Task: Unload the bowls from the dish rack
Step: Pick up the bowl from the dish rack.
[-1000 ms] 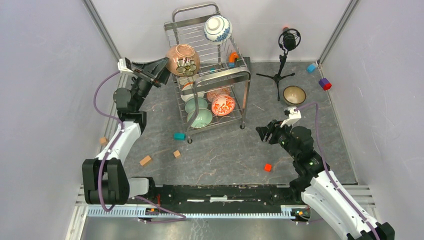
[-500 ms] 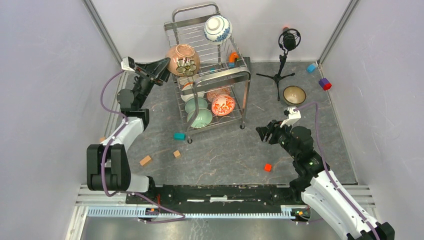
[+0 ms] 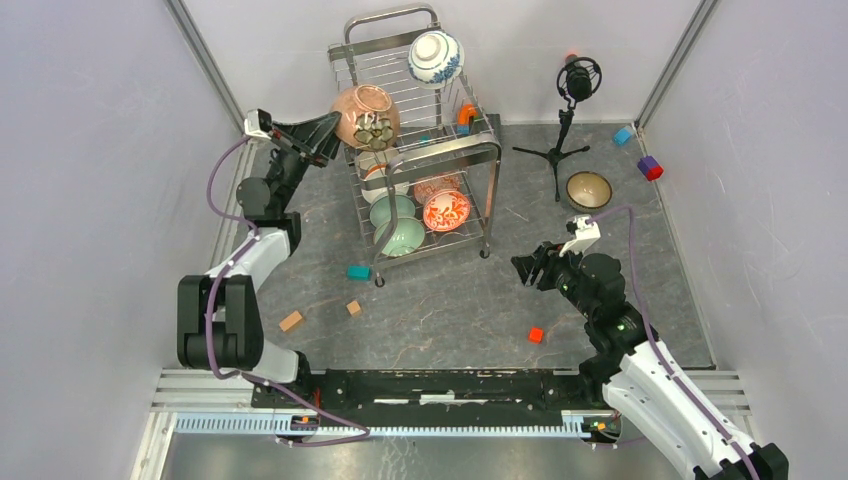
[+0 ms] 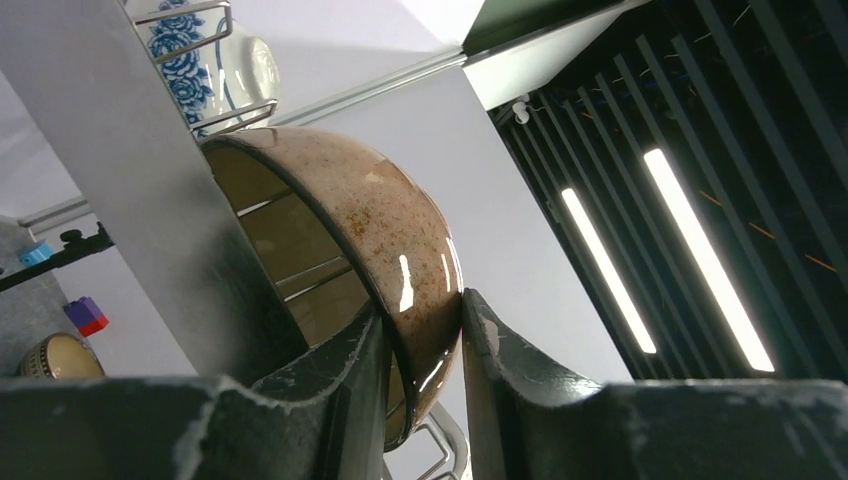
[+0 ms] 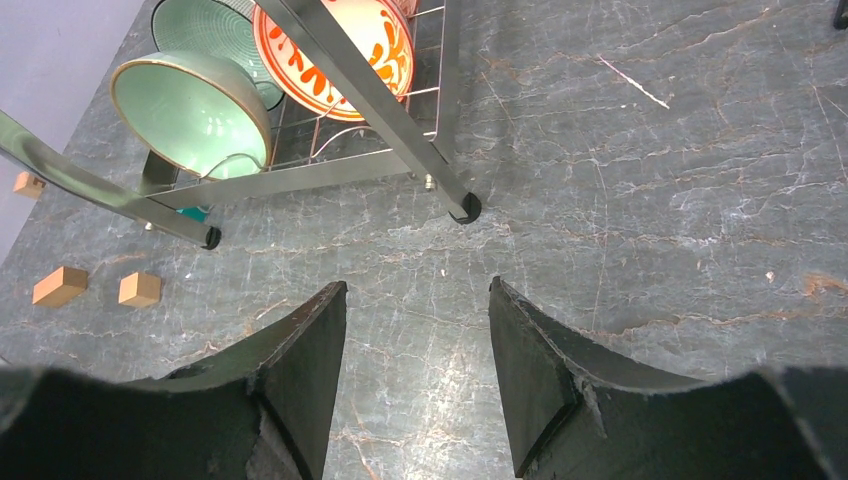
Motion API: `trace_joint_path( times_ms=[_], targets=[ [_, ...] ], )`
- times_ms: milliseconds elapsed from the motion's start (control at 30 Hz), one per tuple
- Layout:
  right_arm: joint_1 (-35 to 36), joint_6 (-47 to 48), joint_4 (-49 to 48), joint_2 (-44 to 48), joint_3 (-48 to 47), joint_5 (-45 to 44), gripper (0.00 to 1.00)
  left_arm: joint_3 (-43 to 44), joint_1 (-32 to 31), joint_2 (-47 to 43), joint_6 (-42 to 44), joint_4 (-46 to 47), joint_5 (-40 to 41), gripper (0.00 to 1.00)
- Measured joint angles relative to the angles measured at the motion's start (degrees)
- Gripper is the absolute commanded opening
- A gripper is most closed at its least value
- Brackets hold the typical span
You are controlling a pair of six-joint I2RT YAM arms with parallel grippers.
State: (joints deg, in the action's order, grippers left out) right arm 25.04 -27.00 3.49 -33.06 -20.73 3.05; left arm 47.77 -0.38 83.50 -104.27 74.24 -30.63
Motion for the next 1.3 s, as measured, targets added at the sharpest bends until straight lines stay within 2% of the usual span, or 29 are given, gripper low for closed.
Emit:
trace_joint_path(
  times_ms=[267,433,767,1067,1133,1300],
  targets=[
    [-0.02,-0.17,0.0,-0.02,0.0,0.09,0.6,2.95,0.0,1.25,-0.92,1.01,-0.04,0.13],
    [0.0,-0.2,-0.02,-0.04,0.0,0.35,0.6,4.33,0.0,1.81,-0.94,1.68,0.0,0.02],
    [-0.02,-0.17,0.0,-0.04,0.0,0.79,0.6,9.75,-2.54,5.07,-1.33,3.41,0.11,0.02],
    [-0.02,-0.17,0.04,0.24,0.0,0.92,0.6,12.92,-4.15,5.27,-1.22,-1.4,0.07,0.02],
    [0.0,-0.17,0.09,0.46,-0.02,0.92,0.62,13.33,-4.22,5.09,-0.92,-2.93,0.11,0.02],
    [0.0,-0.85,0.68,0.83,-0.2,0.79,0.79,13.49,-4.28,3.02,0.57,-7.98,0.2,0.02]
  ],
)
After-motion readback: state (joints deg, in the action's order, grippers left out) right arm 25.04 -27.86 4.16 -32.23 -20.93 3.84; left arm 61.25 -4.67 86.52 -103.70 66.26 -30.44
